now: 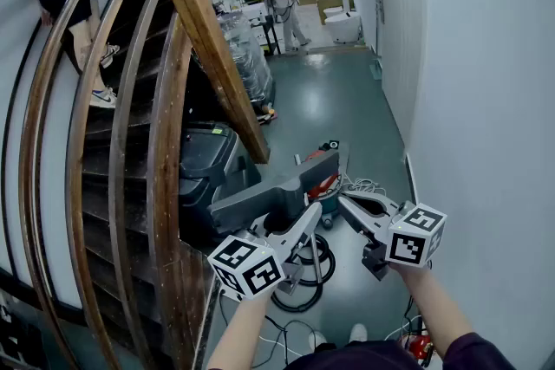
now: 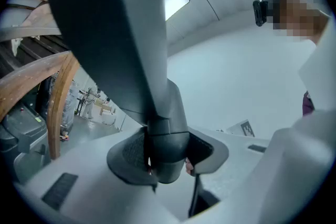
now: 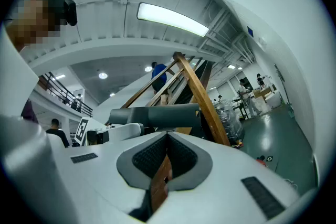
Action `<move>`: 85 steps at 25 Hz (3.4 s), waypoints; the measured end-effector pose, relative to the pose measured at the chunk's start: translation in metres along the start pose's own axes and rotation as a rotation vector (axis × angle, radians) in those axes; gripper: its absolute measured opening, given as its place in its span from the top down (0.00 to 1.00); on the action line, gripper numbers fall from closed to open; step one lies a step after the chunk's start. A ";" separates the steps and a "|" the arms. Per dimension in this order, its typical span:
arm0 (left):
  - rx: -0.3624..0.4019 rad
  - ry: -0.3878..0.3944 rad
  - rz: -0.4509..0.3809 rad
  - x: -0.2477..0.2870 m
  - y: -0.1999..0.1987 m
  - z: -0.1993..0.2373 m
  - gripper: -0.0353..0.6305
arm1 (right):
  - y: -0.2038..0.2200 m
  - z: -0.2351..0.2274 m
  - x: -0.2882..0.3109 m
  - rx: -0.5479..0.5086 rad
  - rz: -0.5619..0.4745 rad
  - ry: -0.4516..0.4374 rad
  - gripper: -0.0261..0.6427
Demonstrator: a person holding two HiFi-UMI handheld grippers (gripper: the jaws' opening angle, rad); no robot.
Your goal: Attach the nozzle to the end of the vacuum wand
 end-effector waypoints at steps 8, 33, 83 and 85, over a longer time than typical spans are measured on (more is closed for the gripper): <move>-0.002 -0.019 0.002 0.007 0.007 -0.008 0.69 | 0.001 -0.011 -0.018 0.006 0.004 0.000 0.93; -0.010 -0.075 0.024 0.057 0.024 0.023 0.69 | 0.026 -0.084 -0.044 0.122 -0.002 0.026 0.93; -0.157 -0.196 0.056 0.173 -0.011 0.337 0.69 | 0.058 -0.302 0.221 0.246 0.166 0.012 0.93; -0.169 -0.207 0.055 0.182 -0.010 0.349 0.69 | 0.061 -0.317 0.230 0.256 0.176 0.005 0.93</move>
Point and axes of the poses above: the fingertips, and each gripper's own axes: x forward along the fingers, z to its left, y out of its underside, the point moved 10 cm from there along -x, backward along the fingers, and after that the axes turned 6 degrees about -x, right-handed, at the moved point
